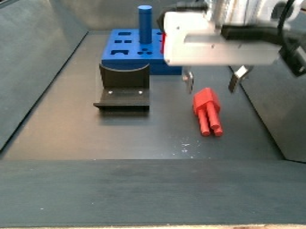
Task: Pick up the 3 prong object. Move up. Rotate the 3 prong object. Place the 3 prong object on the fixture. Regrasp the 3 prong object. Move to above the board. Insert the 3 prong object.
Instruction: Rotate the 3 prong object.
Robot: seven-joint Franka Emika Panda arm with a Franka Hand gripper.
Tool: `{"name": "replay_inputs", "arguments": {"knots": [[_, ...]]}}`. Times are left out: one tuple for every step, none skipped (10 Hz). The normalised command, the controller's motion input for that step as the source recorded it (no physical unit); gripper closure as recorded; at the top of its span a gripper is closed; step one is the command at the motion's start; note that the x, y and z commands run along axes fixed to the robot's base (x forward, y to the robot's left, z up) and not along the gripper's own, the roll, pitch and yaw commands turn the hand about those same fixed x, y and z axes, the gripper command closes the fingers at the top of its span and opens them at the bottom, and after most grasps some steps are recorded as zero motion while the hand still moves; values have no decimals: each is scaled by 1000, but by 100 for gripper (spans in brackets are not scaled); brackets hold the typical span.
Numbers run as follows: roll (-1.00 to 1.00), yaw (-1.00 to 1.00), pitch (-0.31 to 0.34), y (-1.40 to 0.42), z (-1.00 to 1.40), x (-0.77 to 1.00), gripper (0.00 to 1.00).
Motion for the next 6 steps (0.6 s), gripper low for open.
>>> {"name": "replay_inputs", "arguments": {"knots": [[25, -19, 64, 12, 880, -37, 0], [29, -22, 63, 12, 782, -34, 0], [0, 1000, 0, 0, 0, 0, 0], [0, 1000, 0, -4, -103, 0, 0], [1, 1000, 0, -10, -274, 14, 0], [1, 1000, -1, 1, -227, 46, 0]]}}
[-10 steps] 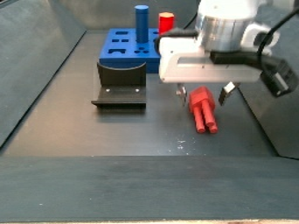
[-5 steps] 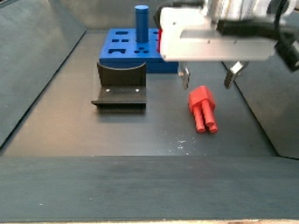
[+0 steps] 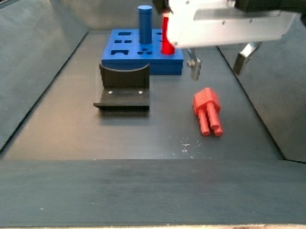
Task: Pick up the 3 prong object. Move up. Rotate the 3 prong object. Place the 3 prong object on the fixture. Regrasp the 3 prong object. Move to above the board. Insert the 3 prong object.
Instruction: Rotate the 3 prong object.
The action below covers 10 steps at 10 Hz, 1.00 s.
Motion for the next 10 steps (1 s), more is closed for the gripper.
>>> {"name": "replay_inputs", "arguments": {"knots": [[1, 1000, -1, -1, -112, 42, 0], [1, 1000, -1, -1, -75, 36, 0], [1, 1000, -1, -1, -58, 33, 0], [1, 1000, -2, -1, -56, 33, 0], [1, 1000, -2, 0, -52, 35, 0], [1, 1000, -2, 0, -51, 36, 0], [1, 1000, -2, 0, -50, 36, 0], [1, 1000, -2, 1, -49, 37, 0], [1, 1000, -2, 1, -49, 37, 0], [1, 1000, -2, 1, -48, 37, 0]]}}
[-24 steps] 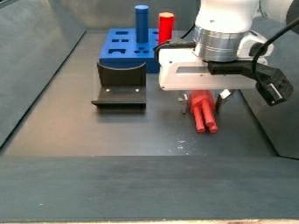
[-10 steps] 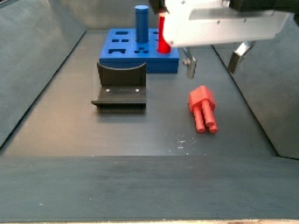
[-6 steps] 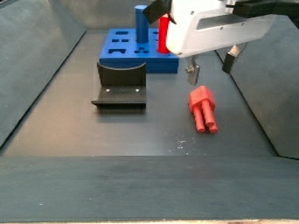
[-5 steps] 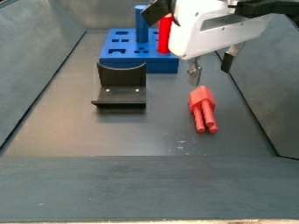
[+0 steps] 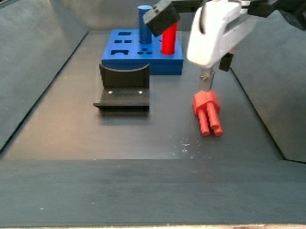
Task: Pick up the 3 prong object. Move up. Rotate the 3 prong object. Place the 3 prong object on the fixture. Regrasp the 3 prong object. Move to above the board. Insert the 3 prong object.
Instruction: Rotate the 3 prong object.
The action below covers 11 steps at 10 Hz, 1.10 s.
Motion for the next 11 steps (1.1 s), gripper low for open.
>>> {"name": "replay_inputs", "arguments": {"knots": [[1, 1000, -2, 1, -48, 37, 0], [1, 1000, -3, 1, -48, 37, 0], [1, 1000, -3, 1, -47, 37, 0], [1, 1000, -3, 1, -47, 37, 0], [1, 1000, -3, 1, -47, 37, 0], [1, 1000, -3, 1, -47, 37, 0], [1, 1000, -3, 1, -47, 37, 0], [1, 1000, -3, 1, -47, 37, 0], [2, 1000, -3, 1, -47, 38, 0], [2, 1000, -4, 1, -47, 38, 0], [2, 1000, -4, 1, -47, 38, 0]]}}
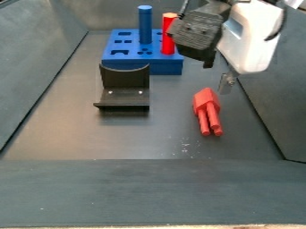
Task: Pick up the 3 prong object. Move up. Rotate the 3 prong object. Place the 3 prong object on the fixture. Regrasp the 3 prong object. Move to above the board. Insert the 3 prong object.
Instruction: Rotate the 3 prong object.
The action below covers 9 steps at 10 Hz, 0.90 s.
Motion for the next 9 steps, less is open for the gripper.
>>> {"name": "replay_inputs", "arguments": {"knots": [[2, 1000, -4, 1, -47, 38, 0], [2, 1000, -4, 1, -47, 38, 0], [2, 1000, -4, 1, -46, 38, 0], [2, 1000, -5, 1, -46, 38, 0], [2, 1000, -5, 1, -46, 38, 0], [2, 1000, -5, 1, -46, 38, 0], [3, 1000, -6, 1, -46, 38, 0], [3, 1000, -6, 1, -46, 38, 0], [3, 1000, -7, 1, -46, 38, 0]]}}
